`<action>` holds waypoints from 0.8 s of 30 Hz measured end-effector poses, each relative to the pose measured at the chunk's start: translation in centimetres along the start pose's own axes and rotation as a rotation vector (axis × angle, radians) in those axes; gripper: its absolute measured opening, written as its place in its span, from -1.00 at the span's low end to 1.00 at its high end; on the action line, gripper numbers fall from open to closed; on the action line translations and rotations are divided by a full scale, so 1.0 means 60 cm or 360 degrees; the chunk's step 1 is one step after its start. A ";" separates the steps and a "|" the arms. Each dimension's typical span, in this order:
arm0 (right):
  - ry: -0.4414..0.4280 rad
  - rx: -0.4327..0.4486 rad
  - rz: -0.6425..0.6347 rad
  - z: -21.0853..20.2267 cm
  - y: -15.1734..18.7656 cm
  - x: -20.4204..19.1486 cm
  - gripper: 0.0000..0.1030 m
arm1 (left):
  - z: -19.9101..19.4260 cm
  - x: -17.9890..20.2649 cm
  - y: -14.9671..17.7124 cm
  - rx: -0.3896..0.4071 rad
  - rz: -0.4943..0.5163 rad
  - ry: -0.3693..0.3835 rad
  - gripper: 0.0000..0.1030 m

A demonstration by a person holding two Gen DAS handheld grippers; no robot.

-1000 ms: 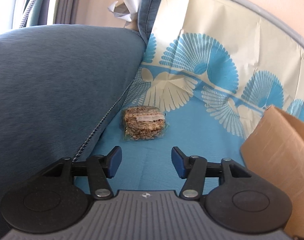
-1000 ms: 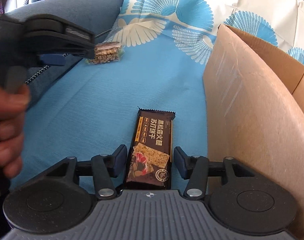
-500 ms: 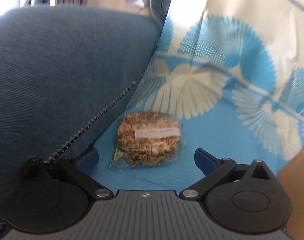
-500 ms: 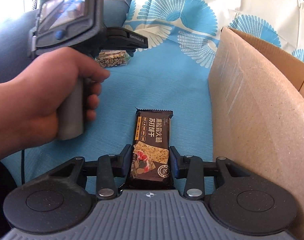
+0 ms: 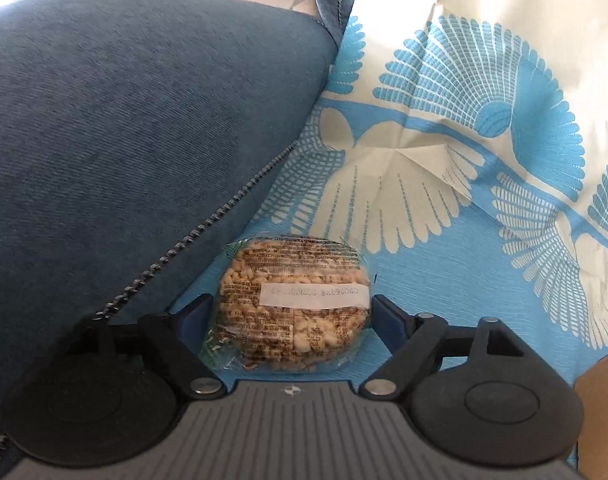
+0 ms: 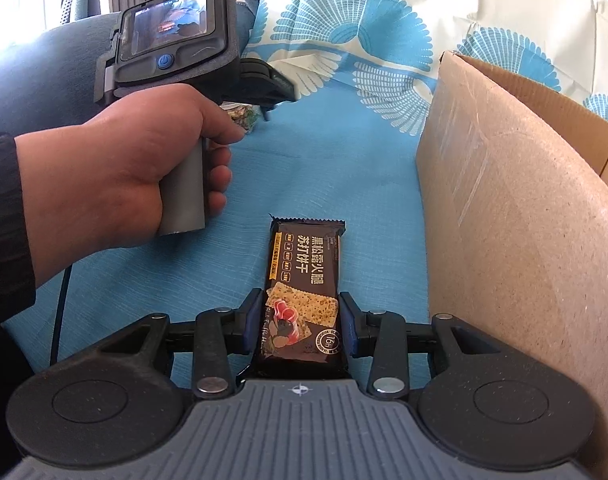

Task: Organize snacks
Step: 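Grasp the clear nut cluster bag with the left gripper while the right holds the cracker bar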

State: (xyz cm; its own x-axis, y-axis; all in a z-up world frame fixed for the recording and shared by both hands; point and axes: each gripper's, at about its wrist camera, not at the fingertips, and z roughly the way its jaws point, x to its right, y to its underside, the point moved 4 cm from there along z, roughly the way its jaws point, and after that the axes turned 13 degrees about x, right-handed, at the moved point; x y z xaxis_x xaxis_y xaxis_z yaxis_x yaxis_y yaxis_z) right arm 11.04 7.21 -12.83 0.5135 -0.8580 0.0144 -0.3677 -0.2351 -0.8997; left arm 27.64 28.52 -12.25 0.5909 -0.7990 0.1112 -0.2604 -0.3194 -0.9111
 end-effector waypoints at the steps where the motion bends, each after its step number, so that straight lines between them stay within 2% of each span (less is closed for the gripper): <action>1: 0.0001 0.0001 0.0000 0.000 0.000 0.000 -0.20 | -0.002 -0.002 0.000 0.0007 -0.0005 0.0004 0.64; 5: 0.0002 -0.0007 0.0001 0.000 -0.003 0.000 -0.21 | -0.025 -0.004 0.004 0.0003 0.0025 0.0046 0.63; 8: 0.0011 -0.0014 -0.0010 0.000 -0.005 -0.001 -0.21 | -0.057 -0.003 0.009 -0.0019 0.0054 0.0135 0.63; 15: 0.0039 -0.0036 0.0000 -0.010 -0.002 -0.002 -0.21 | -0.190 -0.009 0.037 0.0008 0.0250 0.0355 0.63; 19: 0.0008 -0.0068 0.0038 -0.022 0.001 0.001 -0.21 | -0.249 -0.040 0.033 0.0009 0.0164 0.0441 0.63; 21: -0.0025 -0.0092 0.0041 -0.029 0.005 0.000 -0.21 | -0.269 -0.047 0.032 -0.0036 0.0180 0.0433 0.63; 24: -0.0056 -0.0110 0.0002 -0.040 0.012 -0.003 -0.21 | -0.292 -0.045 0.036 -0.0189 0.0291 0.0459 0.63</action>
State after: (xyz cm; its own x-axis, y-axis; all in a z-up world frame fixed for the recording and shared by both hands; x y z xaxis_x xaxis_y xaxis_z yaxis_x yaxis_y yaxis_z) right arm 8.82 6.08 -12.40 0.5396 -0.8419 -0.0030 -0.4203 -0.2663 -0.8674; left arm 12.13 21.06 -7.56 0.2911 -0.9539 0.0736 -0.4389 -0.2015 -0.8757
